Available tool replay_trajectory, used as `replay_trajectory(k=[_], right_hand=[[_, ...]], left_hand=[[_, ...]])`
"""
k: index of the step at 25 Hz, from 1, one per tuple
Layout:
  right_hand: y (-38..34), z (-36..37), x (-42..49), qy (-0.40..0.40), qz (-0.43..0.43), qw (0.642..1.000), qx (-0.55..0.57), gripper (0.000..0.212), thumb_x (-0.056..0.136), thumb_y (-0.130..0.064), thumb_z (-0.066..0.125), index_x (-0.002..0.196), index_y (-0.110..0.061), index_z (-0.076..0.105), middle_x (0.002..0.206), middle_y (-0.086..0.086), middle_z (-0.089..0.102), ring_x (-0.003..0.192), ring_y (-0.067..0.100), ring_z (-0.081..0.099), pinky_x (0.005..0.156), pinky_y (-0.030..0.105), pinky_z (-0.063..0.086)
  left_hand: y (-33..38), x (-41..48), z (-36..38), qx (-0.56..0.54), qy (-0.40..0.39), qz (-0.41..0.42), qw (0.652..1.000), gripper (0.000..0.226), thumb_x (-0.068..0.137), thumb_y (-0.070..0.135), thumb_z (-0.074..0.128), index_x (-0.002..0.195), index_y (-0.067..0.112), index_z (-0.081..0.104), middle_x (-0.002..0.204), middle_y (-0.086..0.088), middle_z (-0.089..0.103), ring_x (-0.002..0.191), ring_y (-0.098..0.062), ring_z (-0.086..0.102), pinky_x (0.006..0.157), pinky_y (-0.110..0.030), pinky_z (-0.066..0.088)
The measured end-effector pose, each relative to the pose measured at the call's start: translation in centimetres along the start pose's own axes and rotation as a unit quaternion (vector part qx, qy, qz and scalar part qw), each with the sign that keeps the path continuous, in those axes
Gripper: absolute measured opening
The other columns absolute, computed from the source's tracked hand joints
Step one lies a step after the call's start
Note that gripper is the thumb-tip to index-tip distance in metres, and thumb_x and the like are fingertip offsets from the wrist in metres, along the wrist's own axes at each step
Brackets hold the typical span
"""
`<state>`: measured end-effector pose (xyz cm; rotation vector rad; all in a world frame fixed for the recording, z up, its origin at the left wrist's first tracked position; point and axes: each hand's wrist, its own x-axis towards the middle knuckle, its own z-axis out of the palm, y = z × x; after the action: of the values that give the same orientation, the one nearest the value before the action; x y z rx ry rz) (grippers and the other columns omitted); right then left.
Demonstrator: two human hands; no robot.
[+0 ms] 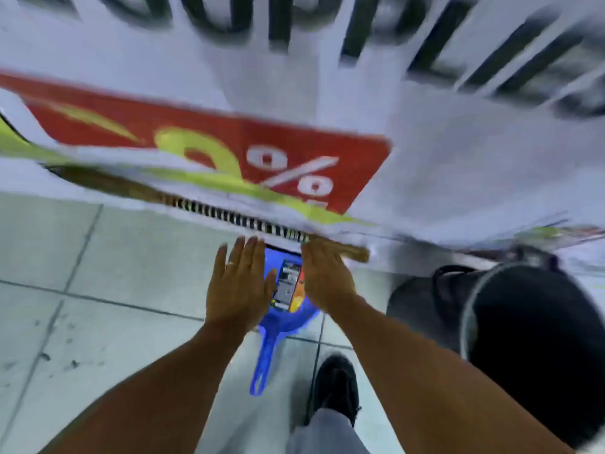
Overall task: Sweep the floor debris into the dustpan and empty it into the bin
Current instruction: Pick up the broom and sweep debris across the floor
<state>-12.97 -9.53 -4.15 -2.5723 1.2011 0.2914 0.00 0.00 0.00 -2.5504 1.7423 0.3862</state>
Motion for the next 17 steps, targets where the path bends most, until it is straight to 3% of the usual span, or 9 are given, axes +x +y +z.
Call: replay_trajectory(k=[2, 5, 8, 10, 12, 13, 15, 16, 17], right_hand=[[0.8, 5.2, 4.0, 0.036, -0.038, 0.998, -0.029, 0.044, 0.067, -0.007, 0.035, 0.096, 0.005, 0.066, 0.088, 0.023, 0.07, 0.078, 0.038, 0.068, 0.072, 0.039, 0.059], [1.7, 11.7, 9.8, 0.005, -0.034, 0.999, -0.03, 0.042, 0.067, 0.004, 0.057, 0.109, 0.011, 0.057, 0.101, 0.03, 0.065, 0.094, 0.044, 0.062, 0.082, 0.045, 0.053], [1.0, 14.8, 12.5, -0.005, -0.043, 0.998, -0.045, 0.039, 0.068, -0.002, 0.057, 0.105, 0.008, 0.061, 0.093, 0.028, 0.068, 0.085, 0.045, 0.064, 0.073, 0.044, 0.054], [0.6, 14.5, 13.6, 0.044, -0.016, 0.994, -0.103, 0.044, 0.062, -0.012, 0.065, 0.105, 0.0, 0.064, 0.089, 0.022, 0.07, 0.08, 0.04, 0.066, 0.066, 0.037, 0.055], [-0.8, 13.3, 12.8, -0.032, -0.022, 0.994, -0.106, 0.054, 0.07, -0.009, 0.064, 0.122, -0.001, 0.053, 0.112, 0.024, 0.061, 0.101, 0.041, 0.057, 0.078, 0.042, 0.049], [-1.7, 12.1, 11.5, -0.048, -0.046, 0.993, -0.094, 0.05, 0.072, -0.009, 0.063, 0.12, 0.0, 0.052, 0.115, 0.025, 0.058, 0.103, 0.041, 0.055, 0.079, 0.043, 0.047], [-4.1, 7.9, 8.1, -0.013, -0.077, 0.996, -0.047, 0.038, 0.06, -0.007, 0.07, 0.096, 0.003, 0.062, 0.096, 0.025, 0.062, 0.082, 0.041, 0.059, 0.063, 0.041, 0.05], [-5.2, 6.1, 6.4, -0.02, -0.089, 0.996, -0.017, 0.037, 0.06, -0.005, 0.067, 0.096, 0.004, 0.062, 0.095, 0.025, 0.061, 0.076, 0.04, 0.06, 0.058, 0.04, 0.051], [-5.8, 5.3, 4.9, -0.026, -0.104, 0.994, 0.009, 0.042, 0.069, -0.005, 0.059, 0.11, 0.001, 0.059, 0.103, 0.024, 0.06, 0.075, 0.04, 0.061, 0.056, 0.041, 0.05]], left_hand=[[-0.5, 2.5, 5.7, 0.021, -0.013, -0.015, 1.0, 0.058, 0.085, 0.036, 0.032, 0.124, -0.001, 0.054, 0.124, -0.018, 0.064, 0.118, -0.032, 0.059, 0.106, -0.048, 0.035], [-1.5, 4.9, 13.5, 0.018, -0.02, 0.016, 1.0, 0.059, 0.086, 0.036, 0.032, 0.127, -0.002, 0.052, 0.127, -0.019, 0.062, 0.122, -0.034, 0.056, 0.104, -0.053, 0.04], [-2.6, 5.1, 17.5, 0.035, -0.031, 0.064, 0.997, 0.06, 0.088, 0.037, 0.029, 0.131, -0.001, 0.048, 0.133, -0.019, 0.057, 0.127, -0.034, 0.05, 0.107, -0.053, 0.037], [-3.5, 5.6, 17.7, 0.041, -0.025, 0.042, 0.998, 0.059, 0.089, 0.036, 0.03, 0.132, -0.001, 0.047, 0.134, -0.019, 0.056, 0.128, -0.034, 0.049, 0.108, -0.052, 0.035], [-4.4, 4.3, 16.7, 0.014, -0.034, -0.014, 0.999, 0.058, 0.09, 0.034, 0.03, 0.132, -0.002, 0.045, 0.136, -0.021, 0.054, 0.129, -0.036, 0.047, 0.109, -0.053, 0.033], [-4.8, 3.0, 15.5, 0.003, -0.038, -0.043, 0.998, 0.058, 0.09, 0.033, 0.028, 0.132, -0.003, 0.045, 0.137, -0.022, 0.052, 0.13, -0.037, 0.046, 0.11, -0.053, 0.032], [-4.9, 0.0, 11.8, -0.025, -0.057, -0.088, 0.994, 0.061, 0.09, 0.035, 0.023, 0.134, -0.003, 0.042, 0.14, -0.022, 0.049, 0.133, -0.037, 0.042, 0.112, -0.053, 0.028], [-4.9, -1.6, 10.0, -0.037, -0.07, -0.104, 0.991, 0.062, 0.09, 0.036, 0.023, 0.134, -0.003, 0.042, 0.14, -0.021, 0.049, 0.133, -0.036, 0.042, 0.112, -0.052, 0.028], [-4.8, -3.1, 8.3, -0.043, -0.079, -0.112, 0.99, 0.061, 0.089, 0.036, 0.024, 0.133, -0.002, 0.044, 0.138, -0.02, 0.051, 0.132, -0.036, 0.044, 0.111, -0.052, 0.03]])
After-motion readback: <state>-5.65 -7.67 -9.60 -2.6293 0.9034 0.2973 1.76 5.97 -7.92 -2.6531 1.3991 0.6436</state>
